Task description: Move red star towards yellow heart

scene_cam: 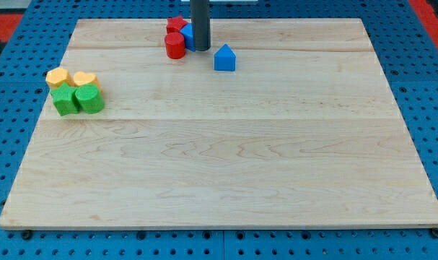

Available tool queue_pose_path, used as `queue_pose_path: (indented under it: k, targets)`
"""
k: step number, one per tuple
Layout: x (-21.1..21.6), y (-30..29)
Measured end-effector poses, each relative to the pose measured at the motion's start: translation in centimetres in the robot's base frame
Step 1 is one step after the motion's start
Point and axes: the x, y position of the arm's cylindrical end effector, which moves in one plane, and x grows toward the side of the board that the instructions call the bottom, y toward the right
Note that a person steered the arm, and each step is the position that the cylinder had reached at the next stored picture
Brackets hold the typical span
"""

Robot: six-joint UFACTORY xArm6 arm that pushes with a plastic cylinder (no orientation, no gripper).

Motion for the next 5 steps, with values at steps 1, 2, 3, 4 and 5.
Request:
queue_pose_path:
  k: [1, 2, 3, 4, 5]
  targets:
    - [0.0, 1.7]
    - [0.0, 5.9]
    - [-2.5, 7.3]
    - [-6.6, 6.6]
    - [-7.6, 1.3]
